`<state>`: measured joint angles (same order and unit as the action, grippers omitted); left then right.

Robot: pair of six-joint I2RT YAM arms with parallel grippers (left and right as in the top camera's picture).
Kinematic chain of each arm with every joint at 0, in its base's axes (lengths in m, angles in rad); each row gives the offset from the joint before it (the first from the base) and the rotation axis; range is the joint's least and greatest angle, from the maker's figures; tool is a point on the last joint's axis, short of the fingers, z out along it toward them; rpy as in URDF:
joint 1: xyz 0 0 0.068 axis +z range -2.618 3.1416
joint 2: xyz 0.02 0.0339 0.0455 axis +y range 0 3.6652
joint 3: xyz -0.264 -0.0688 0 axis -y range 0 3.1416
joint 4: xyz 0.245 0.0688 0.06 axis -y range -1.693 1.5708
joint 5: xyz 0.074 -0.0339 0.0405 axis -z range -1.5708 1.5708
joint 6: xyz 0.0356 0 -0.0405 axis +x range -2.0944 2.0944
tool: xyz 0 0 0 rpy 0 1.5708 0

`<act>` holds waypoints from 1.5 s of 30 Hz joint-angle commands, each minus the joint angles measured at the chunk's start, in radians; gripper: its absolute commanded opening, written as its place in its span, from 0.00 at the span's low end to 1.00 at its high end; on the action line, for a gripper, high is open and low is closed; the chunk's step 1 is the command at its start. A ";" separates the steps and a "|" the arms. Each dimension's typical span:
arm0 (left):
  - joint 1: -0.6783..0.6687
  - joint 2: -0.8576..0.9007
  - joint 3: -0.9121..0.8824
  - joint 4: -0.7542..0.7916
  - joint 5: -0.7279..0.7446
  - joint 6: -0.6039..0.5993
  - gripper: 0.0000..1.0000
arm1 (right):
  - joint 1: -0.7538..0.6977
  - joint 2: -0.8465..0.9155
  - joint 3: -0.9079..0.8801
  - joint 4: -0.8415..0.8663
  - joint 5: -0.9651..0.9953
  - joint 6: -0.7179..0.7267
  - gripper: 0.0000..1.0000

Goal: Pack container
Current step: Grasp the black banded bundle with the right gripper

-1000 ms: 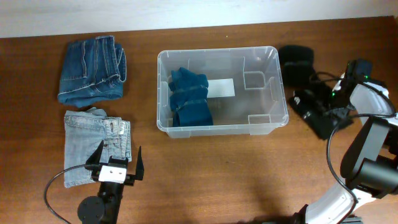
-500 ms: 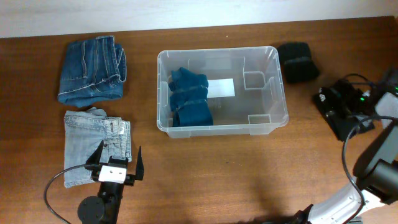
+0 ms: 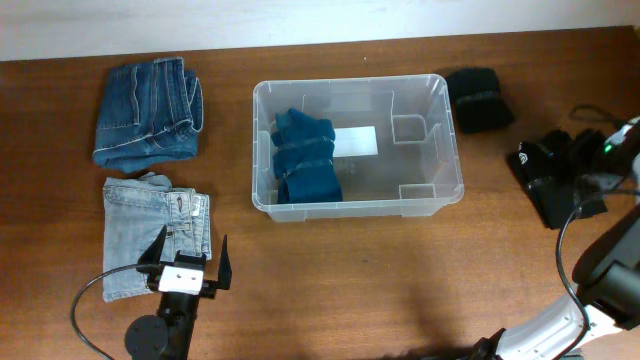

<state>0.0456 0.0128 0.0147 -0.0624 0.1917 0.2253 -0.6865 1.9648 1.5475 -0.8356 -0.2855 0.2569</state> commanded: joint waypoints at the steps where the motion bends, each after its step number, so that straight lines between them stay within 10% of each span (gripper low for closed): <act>1: 0.001 -0.007 -0.006 0.000 0.011 0.016 0.99 | 0.002 -0.008 0.133 -0.032 0.059 -0.211 0.96; 18: 0.001 -0.007 -0.006 0.000 0.011 0.016 0.99 | -0.007 0.138 0.156 -0.031 0.128 -0.708 0.99; 45: 0.001 -0.007 -0.006 0.000 0.011 0.016 0.99 | -0.091 0.322 0.156 -0.119 -0.207 -0.829 0.99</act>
<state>0.0452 0.0128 0.0147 -0.0624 0.1917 0.2253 -0.7826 2.2456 1.7107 -0.9360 -0.4305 -0.5575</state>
